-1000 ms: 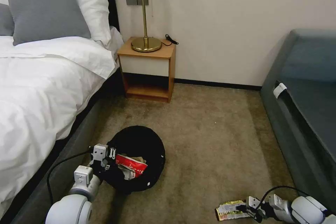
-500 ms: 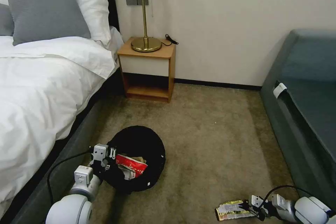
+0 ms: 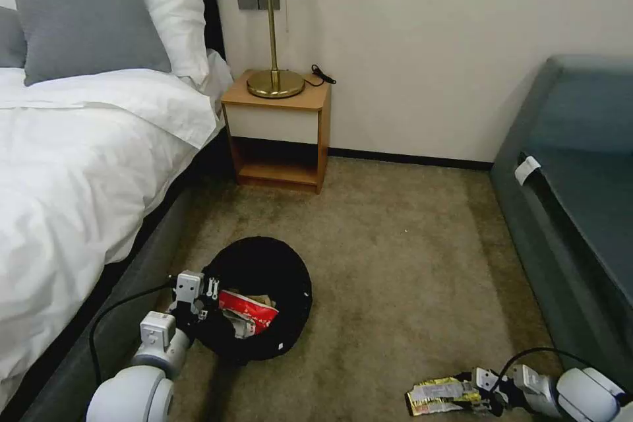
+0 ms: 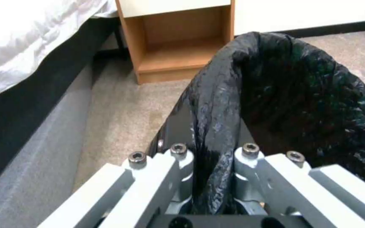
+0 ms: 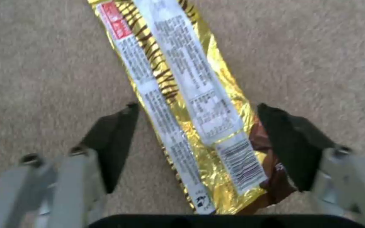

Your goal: Pick up the trash bin, then pick up the garbage on the floor and place it into the trash bin.

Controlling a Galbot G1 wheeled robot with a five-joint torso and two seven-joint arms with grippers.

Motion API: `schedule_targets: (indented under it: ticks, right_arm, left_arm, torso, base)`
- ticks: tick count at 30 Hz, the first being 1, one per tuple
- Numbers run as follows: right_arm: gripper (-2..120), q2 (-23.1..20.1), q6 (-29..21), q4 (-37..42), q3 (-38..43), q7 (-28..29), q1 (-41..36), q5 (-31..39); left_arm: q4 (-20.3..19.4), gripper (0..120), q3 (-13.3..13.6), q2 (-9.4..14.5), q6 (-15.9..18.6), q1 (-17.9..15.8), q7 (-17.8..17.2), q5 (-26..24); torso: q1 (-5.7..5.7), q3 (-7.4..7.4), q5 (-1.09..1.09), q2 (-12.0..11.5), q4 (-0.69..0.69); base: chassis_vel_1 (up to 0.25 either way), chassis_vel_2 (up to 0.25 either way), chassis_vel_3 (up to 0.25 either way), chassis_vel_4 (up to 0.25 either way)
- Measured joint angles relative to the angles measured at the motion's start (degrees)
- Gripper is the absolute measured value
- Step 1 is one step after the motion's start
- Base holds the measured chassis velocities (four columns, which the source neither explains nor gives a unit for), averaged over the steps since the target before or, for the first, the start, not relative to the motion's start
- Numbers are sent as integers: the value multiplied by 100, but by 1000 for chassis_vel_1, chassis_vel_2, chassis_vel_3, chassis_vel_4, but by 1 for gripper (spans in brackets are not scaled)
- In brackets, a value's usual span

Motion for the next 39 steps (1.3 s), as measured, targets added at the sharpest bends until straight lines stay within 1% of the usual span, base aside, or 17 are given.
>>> schedule_targets:
  ticks: [1, 2, 3, 4, 5, 6, 7, 11, 16, 28, 32, 34, 35, 36, 37, 38, 39]
  right_arm:
    - [83, 0, -8, -42, -42, -20, 54, -2]
    - [83, 0, -8, -42, -42, -20, 54, -2]
    - [90, 1, -18, -81, -85, -33, 105, -1]
    - [93, 6, -23, -110, -117, -45, 139, 1]
    - [93, 6, -23, -110, -117, -45, 139, 1]
    - [98, 14, -31, -149, -168, -63, 180, 5]
    - [99, 20, -39, -190, -226, -79, 224, 13]
    - [100, 43, -48, -282, -347, -106, 358, 21]
    - [100, 135, -75, -499, -669, -157, 734, 34]
    - [100, 240, -78, -763, -928, -218, 968, -25]
    - [98, 288, -78, -809, -963, -236, 1027, -35]
    - [88, 320, -77, -846, -972, -252, 1048, -51]
    - [88, 320, -77, -846, -972, -252, 1048, -51]
    - [85, 332, -78, -860, -972, -256, 1049, -57]
    - [78, 350, -75, -879, -972, -258, 1049, -64]
    - [78, 350, -75, -879, -972, -258, 1049, -64]
    - [73, 361, -66, -895, -964, -261, 1049, -70]
  left_arm:
    - [-9, 7, 4, 0, 0, 0, 4, 0]
    - [-9, 7, 4, 0, 0, 0, 4, 0]
    - [-12, 7, 6, 0, 0, 3, 7, -1]
    - [-13, 7, 6, 0, 0, 7, 8, -1]
    - [-13, 7, 6, 0, 0, 7, 8, -1]
    - [-13, 7, 6, 1, 0, 12, 10, -1]
    - [-14, 7, 6, 3, -1, 13, 11, -2]
    - [-15, 7, 5, 6, -3, 13, 13, -4]
    - [-14, 7, 13, -9, -6, 8, 26, -4]
    - [-10, 7, -9, -16, -26, 16, 32, -3]
    - [-3, 7, -8, -27, -27, 6, 34, -1]
    - [-12, 7, -10, -26, -27, 3, 37, -2]
    - [-12, 7, -10, -26, -27, 3, 37, -2]
    - [-14, 7, -13, -26, -27, 4, 39, -3]
    - [-20, 7, -21, -25, -27, 5, 39, -5]
    - [-20, 7, -21, -25, -27, 5, 39, -5]
    - [-27, 7, -27, -24, -27, 10, 39, -8]
  torso:
    - [0, 0, 0, 0, 0]
    - [0, 0, 0, 0, 0]
    - [0, 0, 0, 0, 0]
    - [0, 0, 0, 0, 1]
    - [0, 0, 0, 0, 1]
    - [0, 0, 0, 0, 1]
    - [0, 0, 0, 0, 0]
    - [0, 1, 0, 0, -1]
    - [0, 0, 0, 0, 1]
    - [0, 0, 0, 0, 0]
    - [0, 0, 0, 0, 0]
    - [0, 0, 0, 0, 0]
    - [0, 0, 0, 0, 0]
    - [0, 0, -1, 0, 0]
    - [0, 0, -1, 0, 0]
    - [0, 0, -1, 0, 0]
    - [0, 0, -4, 0, 0]
  base:
    - [0, 0, 0, 0]
    - [0, 0, 0, 0]
    - [0, 0, 0, 0]
    - [0, 0, 0, 0]
    - [0, 0, 0, 0]
    - [0, 0, 0, 0]
    - [0, 0, 0, 0]
    - [0, 0, 0, 0]
    - [0, 0, 0, 0]
    - [0, 0, 0, 0]
    - [0, 0, 0, 0]
    - [0, 0, 0, 0]
    - [0, 0, 0, 0]
    - [0, 0, 0, 0]
    - [0, 0, 0, 0]
    - [0, 0, 0, 0]
    - [0, 0, 0, 0]
